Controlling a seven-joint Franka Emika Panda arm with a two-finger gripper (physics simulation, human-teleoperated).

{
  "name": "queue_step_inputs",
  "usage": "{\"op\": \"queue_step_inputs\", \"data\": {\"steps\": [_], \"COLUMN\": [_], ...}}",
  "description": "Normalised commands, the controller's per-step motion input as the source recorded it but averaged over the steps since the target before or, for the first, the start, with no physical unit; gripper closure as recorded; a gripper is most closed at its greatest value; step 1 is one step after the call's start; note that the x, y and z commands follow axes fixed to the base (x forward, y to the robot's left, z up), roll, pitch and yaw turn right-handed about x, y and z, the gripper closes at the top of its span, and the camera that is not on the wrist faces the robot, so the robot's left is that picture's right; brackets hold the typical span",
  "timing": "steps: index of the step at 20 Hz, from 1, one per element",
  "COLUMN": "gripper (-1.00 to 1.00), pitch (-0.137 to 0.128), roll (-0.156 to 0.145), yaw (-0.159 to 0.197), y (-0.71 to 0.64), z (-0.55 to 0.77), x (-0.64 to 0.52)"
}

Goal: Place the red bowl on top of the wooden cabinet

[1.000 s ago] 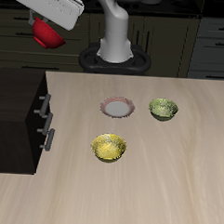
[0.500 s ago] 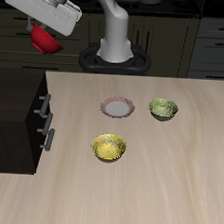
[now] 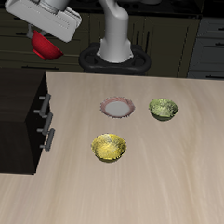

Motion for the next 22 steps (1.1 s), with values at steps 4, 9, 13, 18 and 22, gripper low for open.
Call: {"op": "queue_step_inputs", "data": {"steps": [4,9,13,18,22], "gripper": [1.00,1.00,1.00,1.00,1.00], "pitch": [0.020,0.036,0.010,0.016,0.008], "roll": [0.003,0.012,-0.005,0.008,-0.010], "yaw": [0.009,-0.001,-0.007,0.006,0.002], "y": [0.00,0.00,-0.04,-0.01,-0.06], "z": [-0.17,-0.25,-0.10,-0.15,-0.07], "x": [0.05,0.03,0.02,0.02,-0.01]}}
